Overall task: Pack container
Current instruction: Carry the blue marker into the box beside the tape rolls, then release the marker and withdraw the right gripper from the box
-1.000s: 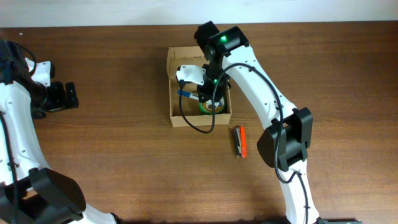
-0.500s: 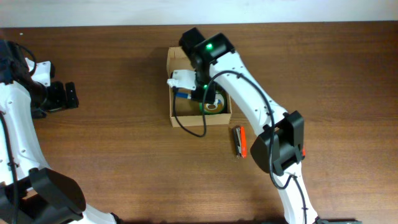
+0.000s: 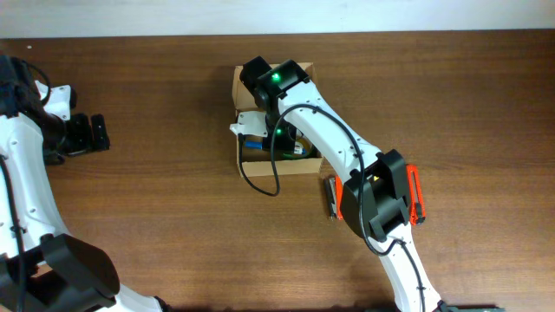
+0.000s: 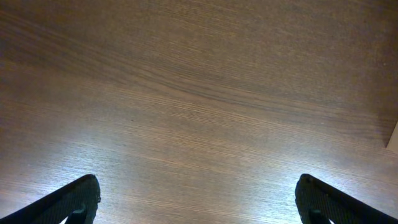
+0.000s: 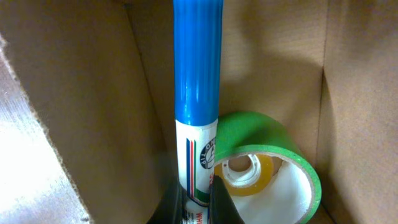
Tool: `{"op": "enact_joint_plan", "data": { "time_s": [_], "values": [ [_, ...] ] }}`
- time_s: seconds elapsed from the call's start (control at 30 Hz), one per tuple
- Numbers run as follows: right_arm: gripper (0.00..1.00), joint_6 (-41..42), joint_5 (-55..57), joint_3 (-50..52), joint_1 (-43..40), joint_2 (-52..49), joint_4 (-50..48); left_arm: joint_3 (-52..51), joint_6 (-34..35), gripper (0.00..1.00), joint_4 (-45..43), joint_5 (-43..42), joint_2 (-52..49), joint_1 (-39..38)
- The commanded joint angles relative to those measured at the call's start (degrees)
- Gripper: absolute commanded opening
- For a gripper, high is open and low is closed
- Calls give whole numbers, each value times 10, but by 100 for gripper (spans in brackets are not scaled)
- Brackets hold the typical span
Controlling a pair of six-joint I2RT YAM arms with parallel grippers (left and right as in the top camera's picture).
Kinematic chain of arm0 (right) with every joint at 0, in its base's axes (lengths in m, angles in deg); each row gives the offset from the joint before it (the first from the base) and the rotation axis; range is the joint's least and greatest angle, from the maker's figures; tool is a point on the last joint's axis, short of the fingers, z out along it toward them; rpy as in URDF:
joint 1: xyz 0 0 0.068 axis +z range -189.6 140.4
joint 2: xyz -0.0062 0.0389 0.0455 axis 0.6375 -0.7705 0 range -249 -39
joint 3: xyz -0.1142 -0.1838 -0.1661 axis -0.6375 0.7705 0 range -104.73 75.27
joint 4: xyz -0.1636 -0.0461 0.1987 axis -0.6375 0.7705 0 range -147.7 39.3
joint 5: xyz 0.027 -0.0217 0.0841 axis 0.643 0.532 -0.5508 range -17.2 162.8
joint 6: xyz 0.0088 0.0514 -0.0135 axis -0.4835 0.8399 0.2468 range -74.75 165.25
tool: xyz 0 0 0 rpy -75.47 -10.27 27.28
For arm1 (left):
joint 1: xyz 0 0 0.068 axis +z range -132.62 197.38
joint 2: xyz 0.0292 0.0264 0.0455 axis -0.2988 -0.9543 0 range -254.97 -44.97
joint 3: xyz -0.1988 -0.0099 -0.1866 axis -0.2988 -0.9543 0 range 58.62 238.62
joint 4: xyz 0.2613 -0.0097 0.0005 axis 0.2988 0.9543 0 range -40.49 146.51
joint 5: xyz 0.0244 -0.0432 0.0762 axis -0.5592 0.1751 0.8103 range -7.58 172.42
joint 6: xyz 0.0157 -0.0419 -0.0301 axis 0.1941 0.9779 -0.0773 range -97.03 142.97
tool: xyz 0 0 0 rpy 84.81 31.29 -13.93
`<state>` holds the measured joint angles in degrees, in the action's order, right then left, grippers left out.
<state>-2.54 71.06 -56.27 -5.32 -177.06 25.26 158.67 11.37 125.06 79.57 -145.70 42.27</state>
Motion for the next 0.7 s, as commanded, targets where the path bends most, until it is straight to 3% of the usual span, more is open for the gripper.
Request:
{"op": "enact_joint_plan", "data": {
  "time_s": [0.0, 0.37, 0.43, 0.5, 0.67],
  "values": [
    [3, 5, 5, 12, -4, -3, -5, 0, -9, 100, -1, -8, 6, 2],
    [4, 8, 5, 94, -6, -3, -35, 0, -9, 100, -1, -8, 6, 2],
    [19, 32, 9, 94, -6, -3, -47, 0, -9, 100, -1, -8, 6, 2],
    [28, 49, 10, 94, -6, -3, -54, 0, -9, 100, -1, -8, 6, 2],
    [28, 57, 9, 92, -6, 0, -68, 0, -9, 100, -1, -8, 6, 2]
  ]
}}
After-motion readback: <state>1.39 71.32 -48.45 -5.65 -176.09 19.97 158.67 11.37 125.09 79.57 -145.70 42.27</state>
